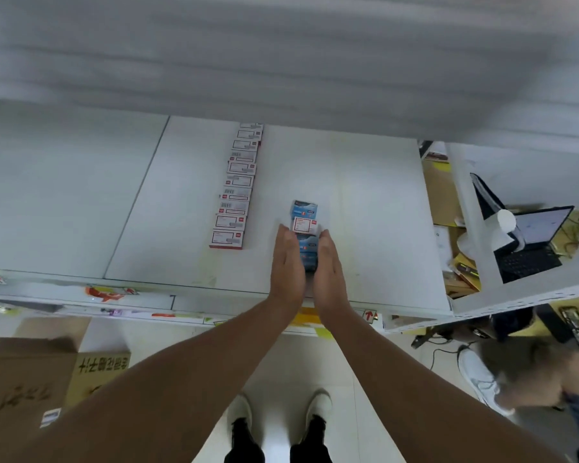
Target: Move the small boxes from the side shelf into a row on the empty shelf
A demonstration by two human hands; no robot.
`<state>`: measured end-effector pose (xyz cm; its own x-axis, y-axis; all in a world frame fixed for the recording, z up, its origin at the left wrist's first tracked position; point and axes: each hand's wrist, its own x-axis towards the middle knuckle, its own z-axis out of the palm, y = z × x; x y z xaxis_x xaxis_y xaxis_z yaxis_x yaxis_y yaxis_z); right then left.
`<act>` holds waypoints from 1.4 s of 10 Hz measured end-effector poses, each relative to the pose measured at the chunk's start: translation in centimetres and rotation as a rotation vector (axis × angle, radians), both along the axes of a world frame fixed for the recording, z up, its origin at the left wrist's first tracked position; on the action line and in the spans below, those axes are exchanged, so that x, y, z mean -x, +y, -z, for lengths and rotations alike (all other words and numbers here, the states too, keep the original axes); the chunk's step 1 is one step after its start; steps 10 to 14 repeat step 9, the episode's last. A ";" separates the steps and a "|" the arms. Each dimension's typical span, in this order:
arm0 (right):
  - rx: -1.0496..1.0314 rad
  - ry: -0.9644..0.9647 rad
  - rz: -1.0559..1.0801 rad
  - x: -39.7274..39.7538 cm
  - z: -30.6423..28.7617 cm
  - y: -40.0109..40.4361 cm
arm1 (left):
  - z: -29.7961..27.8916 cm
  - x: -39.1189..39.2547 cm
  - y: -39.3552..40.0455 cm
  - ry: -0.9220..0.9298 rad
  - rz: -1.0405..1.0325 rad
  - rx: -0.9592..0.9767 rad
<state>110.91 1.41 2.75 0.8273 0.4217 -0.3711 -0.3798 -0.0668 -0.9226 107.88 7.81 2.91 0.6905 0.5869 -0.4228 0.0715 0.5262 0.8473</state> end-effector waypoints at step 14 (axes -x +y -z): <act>0.029 -0.041 0.011 -5.5 -1.4 2.7 | -0.7 -5.0 5.2 0.086 0.119 -0.055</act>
